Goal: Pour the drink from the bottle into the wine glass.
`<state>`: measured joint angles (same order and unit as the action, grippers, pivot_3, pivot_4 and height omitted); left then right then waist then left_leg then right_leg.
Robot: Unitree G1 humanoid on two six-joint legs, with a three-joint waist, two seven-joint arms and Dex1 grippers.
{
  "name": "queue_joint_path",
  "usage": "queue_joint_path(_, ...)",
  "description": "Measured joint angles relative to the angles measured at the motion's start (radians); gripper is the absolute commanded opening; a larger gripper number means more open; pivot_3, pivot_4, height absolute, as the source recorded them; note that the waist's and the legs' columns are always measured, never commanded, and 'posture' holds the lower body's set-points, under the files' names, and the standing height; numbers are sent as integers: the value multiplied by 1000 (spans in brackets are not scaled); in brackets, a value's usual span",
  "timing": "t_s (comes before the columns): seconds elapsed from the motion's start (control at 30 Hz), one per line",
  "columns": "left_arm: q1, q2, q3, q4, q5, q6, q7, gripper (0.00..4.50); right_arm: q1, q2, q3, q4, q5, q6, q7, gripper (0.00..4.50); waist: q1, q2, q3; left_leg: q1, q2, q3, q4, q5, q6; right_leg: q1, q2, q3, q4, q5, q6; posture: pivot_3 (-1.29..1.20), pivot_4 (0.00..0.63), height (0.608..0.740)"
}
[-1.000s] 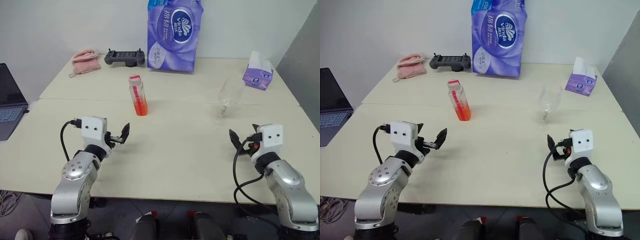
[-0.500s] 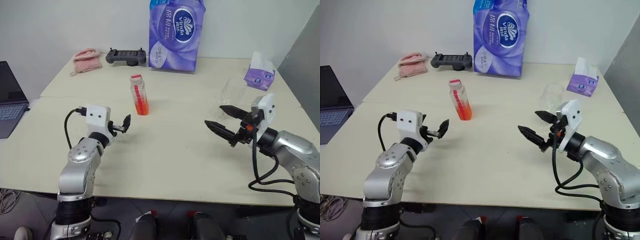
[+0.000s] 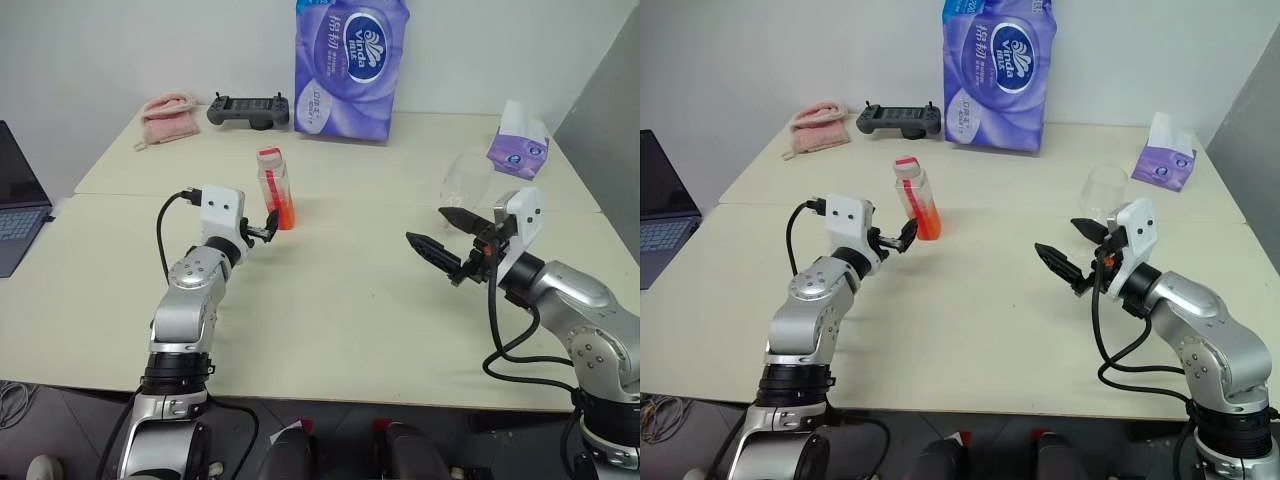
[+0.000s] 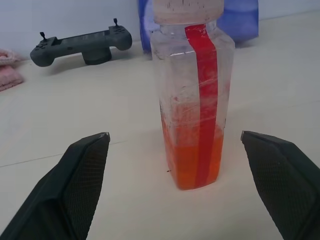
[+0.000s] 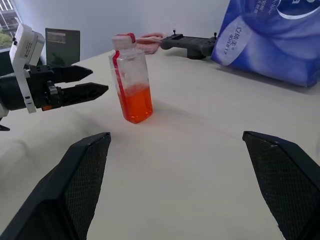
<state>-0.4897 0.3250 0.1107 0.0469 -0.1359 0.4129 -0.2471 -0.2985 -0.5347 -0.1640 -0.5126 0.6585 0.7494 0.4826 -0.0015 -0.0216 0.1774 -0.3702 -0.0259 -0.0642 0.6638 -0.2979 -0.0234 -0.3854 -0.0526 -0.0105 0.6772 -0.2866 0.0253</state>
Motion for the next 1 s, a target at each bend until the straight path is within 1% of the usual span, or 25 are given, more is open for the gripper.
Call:
queue_joint_path(0.17,-7,-44,-26,43,16,-31,21,4476,10,1,0,-23,0,0,-13,4500,0,-1,0,-2,0,0,1,0,0,-1,0,0,0,0,0,0,150,740)
queue_joint_path(0.37,-33,-58,-28,49,26,-53,39,4476,20,1,-2,-30,0,0,-30,4500,0,-1,0,-4,0,0,1,0,0,-3,0,-1,0,0,0,0,150,740)
queue_joint_path(0.5,-52,-77,-29,86,37,-78,55,4476,29,1,-2,-31,0,0,-31,4500,0,-1,0,-4,0,-1,1,0,0,-3,0,-1,0,0,0,0,150,740)
queue_joint_path(0.8,-132,-79,-24,167,45,-143,82,4476,30,1,-2,-31,0,0,-35,4500,0,-1,0,-4,-1,-1,1,0,0,-3,0,-1,0,0,0,0,150,740)
queue_joint_path(1.0,-165,-77,-23,261,44,-196,80,4476,30,1,-6,-39,12,2,-50,4500,0,-1,1,-4,-1,-1,1,0,-1,-3,0,-1,0,0,0,0,150,740)
